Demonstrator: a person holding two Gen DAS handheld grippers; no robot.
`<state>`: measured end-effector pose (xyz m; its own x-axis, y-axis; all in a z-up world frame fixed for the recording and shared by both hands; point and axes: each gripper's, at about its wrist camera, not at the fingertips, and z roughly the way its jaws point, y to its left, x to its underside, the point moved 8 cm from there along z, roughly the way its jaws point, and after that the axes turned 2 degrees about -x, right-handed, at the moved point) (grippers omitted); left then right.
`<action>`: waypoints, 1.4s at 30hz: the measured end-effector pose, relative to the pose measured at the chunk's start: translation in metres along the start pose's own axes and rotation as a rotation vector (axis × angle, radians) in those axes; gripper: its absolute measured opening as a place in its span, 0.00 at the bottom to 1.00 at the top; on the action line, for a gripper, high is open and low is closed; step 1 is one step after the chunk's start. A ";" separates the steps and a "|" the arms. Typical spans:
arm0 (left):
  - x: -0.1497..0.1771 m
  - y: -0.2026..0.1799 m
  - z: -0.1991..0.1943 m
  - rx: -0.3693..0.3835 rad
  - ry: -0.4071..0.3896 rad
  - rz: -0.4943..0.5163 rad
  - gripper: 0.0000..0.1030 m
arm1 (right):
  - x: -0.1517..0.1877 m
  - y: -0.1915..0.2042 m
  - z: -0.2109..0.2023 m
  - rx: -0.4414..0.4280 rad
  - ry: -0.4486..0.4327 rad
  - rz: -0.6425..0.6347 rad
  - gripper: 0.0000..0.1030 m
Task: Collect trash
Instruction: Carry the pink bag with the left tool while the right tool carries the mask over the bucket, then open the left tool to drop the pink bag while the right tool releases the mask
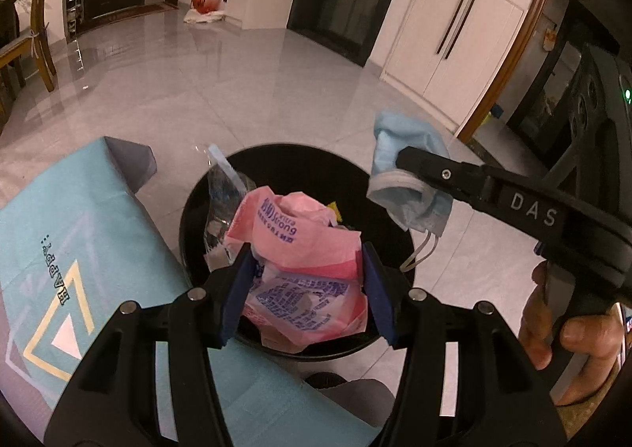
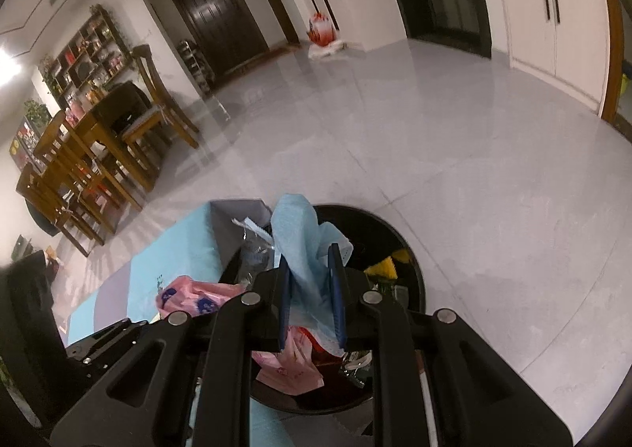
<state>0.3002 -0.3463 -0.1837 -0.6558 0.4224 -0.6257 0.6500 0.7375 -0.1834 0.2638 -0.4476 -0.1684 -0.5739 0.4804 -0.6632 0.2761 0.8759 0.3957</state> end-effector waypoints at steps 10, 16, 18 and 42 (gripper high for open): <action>-0.001 0.011 0.024 -0.060 0.046 -0.007 0.54 | 0.006 -0.004 0.021 0.006 0.072 0.023 0.18; -0.002 0.009 0.029 -0.067 0.049 0.013 0.54 | 0.009 -0.006 0.020 0.014 0.075 0.024 0.18; -0.004 0.007 0.029 -0.067 0.049 0.015 0.54 | 0.009 -0.004 0.021 0.014 0.075 0.025 0.18; -0.009 0.010 0.034 -0.079 0.048 0.016 0.68 | 0.005 -0.012 0.026 0.070 0.070 0.044 0.45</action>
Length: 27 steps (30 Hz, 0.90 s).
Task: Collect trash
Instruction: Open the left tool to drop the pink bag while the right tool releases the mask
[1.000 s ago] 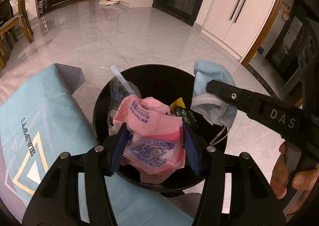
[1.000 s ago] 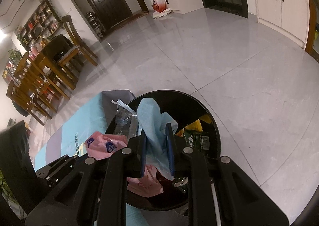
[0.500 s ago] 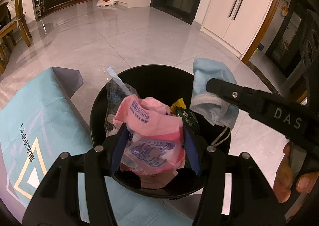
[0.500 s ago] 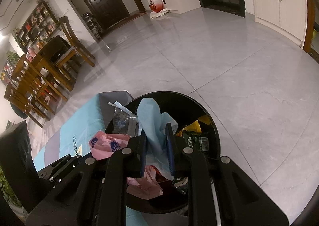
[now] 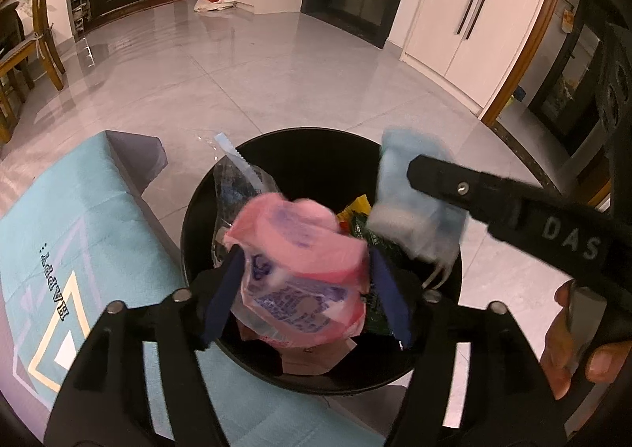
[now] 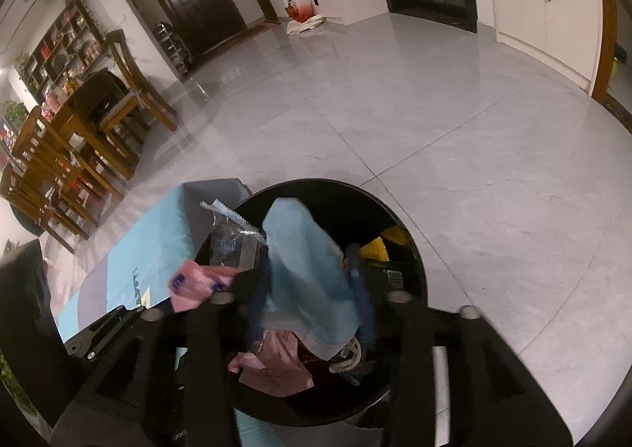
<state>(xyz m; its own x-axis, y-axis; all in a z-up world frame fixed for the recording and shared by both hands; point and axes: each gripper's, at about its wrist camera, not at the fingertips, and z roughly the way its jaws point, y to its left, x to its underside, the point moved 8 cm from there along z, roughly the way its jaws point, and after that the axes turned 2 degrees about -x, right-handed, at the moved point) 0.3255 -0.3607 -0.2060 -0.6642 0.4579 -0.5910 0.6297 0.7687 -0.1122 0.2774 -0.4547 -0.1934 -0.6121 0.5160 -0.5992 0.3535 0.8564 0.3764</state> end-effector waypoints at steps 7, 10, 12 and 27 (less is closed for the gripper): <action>0.001 -0.001 -0.005 0.002 -0.012 0.000 0.73 | 0.000 -0.003 -0.005 -0.019 -0.009 0.024 0.50; 0.001 -0.001 -0.008 0.001 -0.019 0.001 0.76 | -0.001 -0.003 -0.007 -0.022 -0.015 0.032 0.51; 0.001 -0.001 -0.009 0.001 -0.023 0.001 0.77 | -0.001 -0.005 -0.008 -0.021 -0.018 0.035 0.52; 0.006 -0.003 -0.021 -0.014 -0.032 0.001 0.90 | -0.002 -0.008 -0.016 -0.009 -0.028 0.050 0.65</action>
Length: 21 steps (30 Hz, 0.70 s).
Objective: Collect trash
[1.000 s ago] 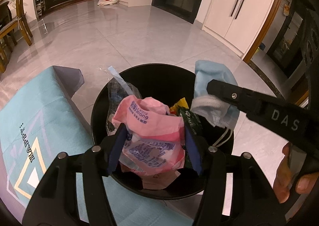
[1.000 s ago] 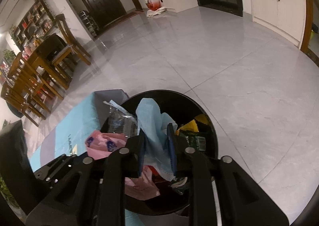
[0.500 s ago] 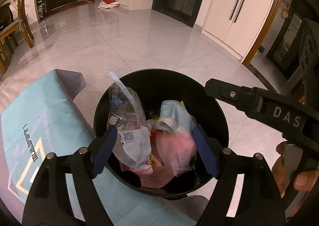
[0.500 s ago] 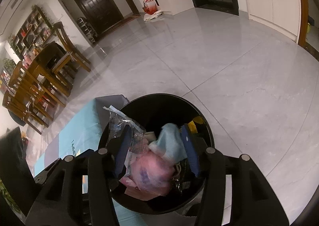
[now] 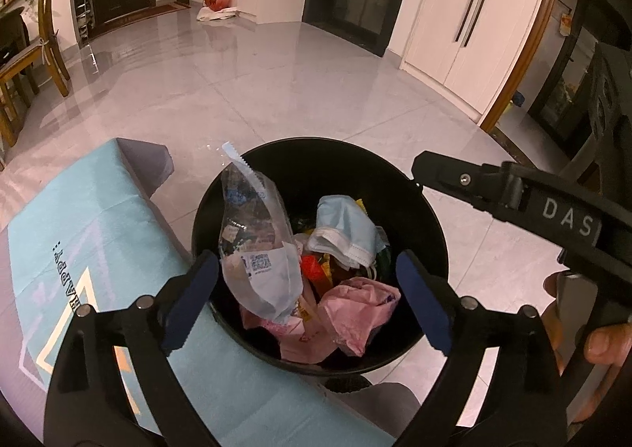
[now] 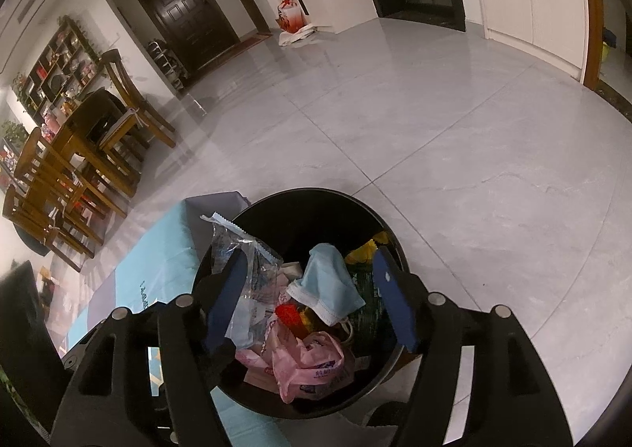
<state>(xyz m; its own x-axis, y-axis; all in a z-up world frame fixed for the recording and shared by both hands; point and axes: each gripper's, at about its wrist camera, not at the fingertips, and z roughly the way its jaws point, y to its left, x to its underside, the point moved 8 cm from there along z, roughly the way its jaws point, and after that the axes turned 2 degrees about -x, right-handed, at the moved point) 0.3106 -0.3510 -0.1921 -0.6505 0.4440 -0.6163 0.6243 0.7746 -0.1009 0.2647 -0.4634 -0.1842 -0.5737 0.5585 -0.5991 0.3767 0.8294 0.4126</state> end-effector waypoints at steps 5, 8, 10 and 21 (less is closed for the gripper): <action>0.000 0.002 -0.005 -0.007 -0.001 -0.003 0.94 | 0.002 0.001 0.000 0.009 0.006 0.001 0.70; 0.000 0.003 -0.007 -0.014 0.002 -0.006 0.96 | 0.003 0.000 -0.002 0.016 0.007 0.000 0.75; 0.002 0.005 -0.008 -0.024 0.006 -0.009 0.97 | 0.003 0.000 -0.003 0.019 0.008 -0.001 0.79; 0.021 0.035 -0.015 -0.143 0.074 -0.067 0.97 | 0.008 -0.008 -0.011 0.095 -0.015 0.011 0.97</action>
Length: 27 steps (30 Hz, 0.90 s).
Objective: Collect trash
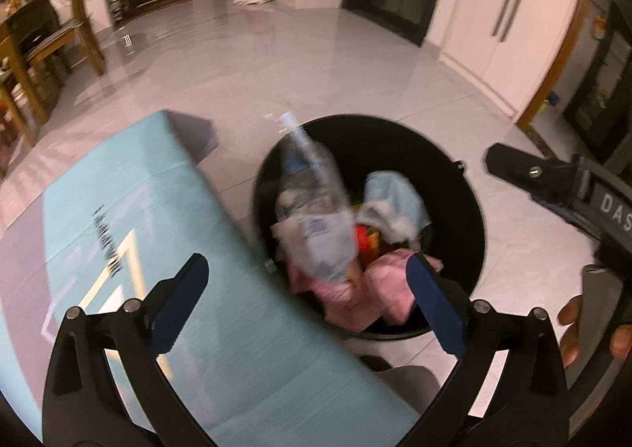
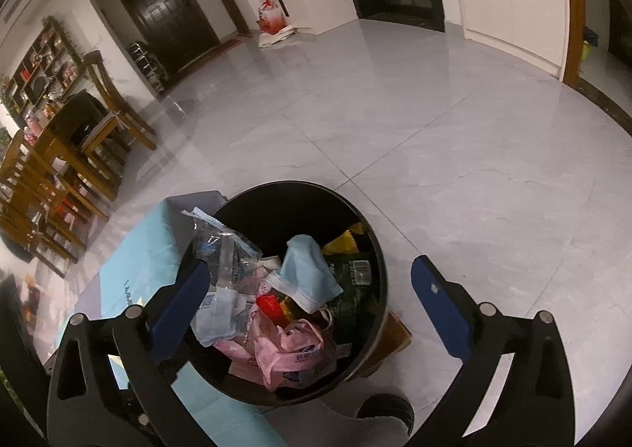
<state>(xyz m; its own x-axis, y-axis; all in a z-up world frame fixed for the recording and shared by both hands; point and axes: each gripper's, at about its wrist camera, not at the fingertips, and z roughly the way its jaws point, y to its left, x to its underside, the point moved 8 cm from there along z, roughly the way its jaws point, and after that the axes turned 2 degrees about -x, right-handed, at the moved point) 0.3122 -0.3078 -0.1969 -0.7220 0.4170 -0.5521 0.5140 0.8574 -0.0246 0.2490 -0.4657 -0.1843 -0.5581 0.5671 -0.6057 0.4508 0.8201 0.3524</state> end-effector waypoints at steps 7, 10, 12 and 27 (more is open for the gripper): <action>0.020 0.025 -0.047 -0.035 -0.015 -0.075 0.97 | 0.019 0.011 -0.026 0.072 -0.016 -0.038 0.97; 0.034 0.038 -0.076 -0.088 -0.026 -0.099 0.97 | 0.039 0.018 -0.041 0.050 0.003 -0.031 0.97; 0.048 0.046 -0.093 -0.119 -0.016 -0.102 0.97 | 0.051 0.021 -0.051 0.046 -0.001 -0.029 0.97; 0.135 0.072 -0.228 -0.137 -0.053 -0.159 0.97 | 0.118 0.076 -0.160 0.090 0.140 -0.252 0.97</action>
<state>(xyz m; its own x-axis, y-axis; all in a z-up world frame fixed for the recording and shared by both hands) 0.1463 -0.1207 -0.0838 -0.7618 0.2595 -0.5936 0.3249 0.9457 -0.0036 0.1061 -0.3240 -0.1152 -0.7480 0.3564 -0.5598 0.3419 0.9300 0.1351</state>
